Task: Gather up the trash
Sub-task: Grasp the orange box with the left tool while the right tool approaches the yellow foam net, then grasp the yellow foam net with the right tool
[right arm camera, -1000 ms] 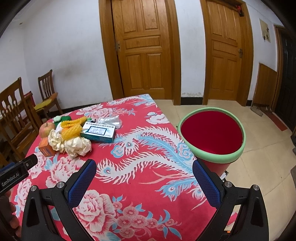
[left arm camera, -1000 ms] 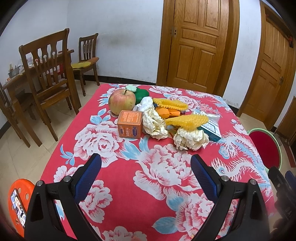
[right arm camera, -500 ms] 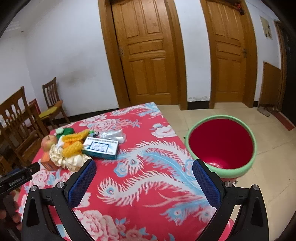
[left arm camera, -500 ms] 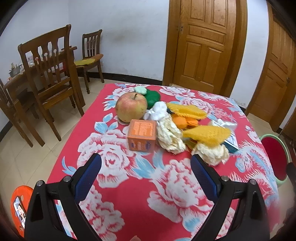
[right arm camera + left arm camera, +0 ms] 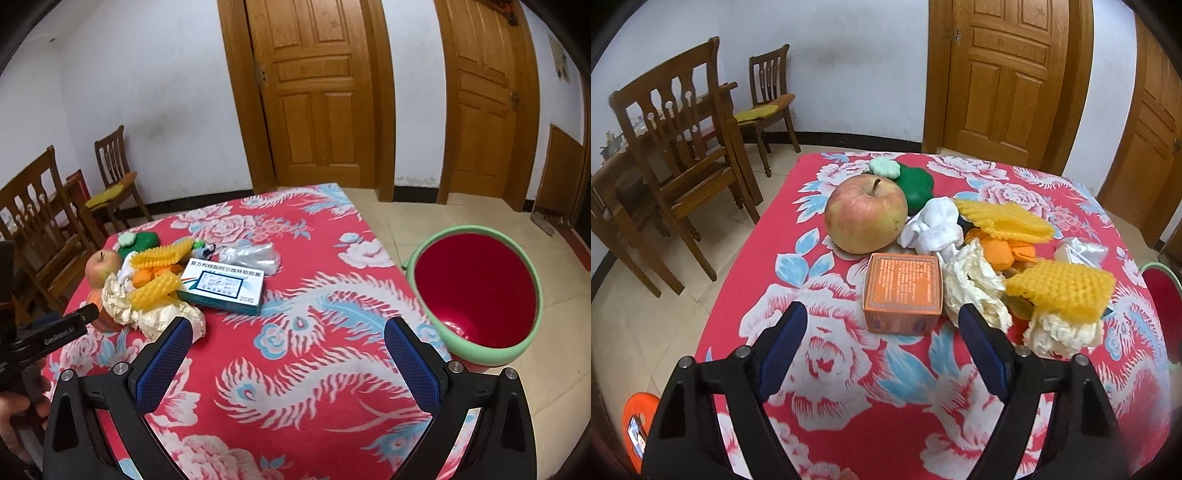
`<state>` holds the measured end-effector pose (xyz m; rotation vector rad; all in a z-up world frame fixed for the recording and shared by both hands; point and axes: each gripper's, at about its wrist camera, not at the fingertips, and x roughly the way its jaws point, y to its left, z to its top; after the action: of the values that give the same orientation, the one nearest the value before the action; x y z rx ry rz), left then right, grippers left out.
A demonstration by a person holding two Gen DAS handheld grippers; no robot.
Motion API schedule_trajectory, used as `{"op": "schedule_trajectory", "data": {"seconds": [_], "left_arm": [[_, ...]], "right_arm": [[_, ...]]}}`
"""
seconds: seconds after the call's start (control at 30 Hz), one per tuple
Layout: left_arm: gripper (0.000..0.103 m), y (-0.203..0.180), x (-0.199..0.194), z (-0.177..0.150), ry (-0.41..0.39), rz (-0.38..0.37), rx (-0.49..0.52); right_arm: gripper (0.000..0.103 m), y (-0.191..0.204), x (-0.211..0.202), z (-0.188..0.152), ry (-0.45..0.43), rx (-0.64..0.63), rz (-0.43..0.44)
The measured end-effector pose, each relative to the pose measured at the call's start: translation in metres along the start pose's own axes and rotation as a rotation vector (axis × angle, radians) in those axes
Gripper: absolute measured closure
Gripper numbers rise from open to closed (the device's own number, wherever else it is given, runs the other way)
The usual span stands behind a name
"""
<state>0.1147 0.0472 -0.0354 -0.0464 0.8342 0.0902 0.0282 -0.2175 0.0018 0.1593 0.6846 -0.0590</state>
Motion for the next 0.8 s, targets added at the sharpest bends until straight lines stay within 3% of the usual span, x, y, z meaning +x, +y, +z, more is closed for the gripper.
{"op": "schedule_trajectory", "data": {"seconds": [0.13,0.4,0.6,0.8], "left_arm": [[0.022,0.003,0.011,0.005,0.002,-0.024,0.002],[0.048,0.012,0.036,0.004,0.055,-0.148,-0.028],[0.05,0.021,0.033,0.002,0.033,-0.244,-0.065],[0.051,0.032,0.022,0.0,0.017,-0.263,-0.082]], "right_arm": [[0.0,0.006,0.011,0.001,0.029,0.014,-0.001],[0.0,0.028,0.028,0.002,0.058,-0.016,-0.016],[0.0,0.047,0.039,0.006,0.079,-0.016,-0.036],[0.0,0.062,0.041,0.012,0.08,0.032,0.015]]}}
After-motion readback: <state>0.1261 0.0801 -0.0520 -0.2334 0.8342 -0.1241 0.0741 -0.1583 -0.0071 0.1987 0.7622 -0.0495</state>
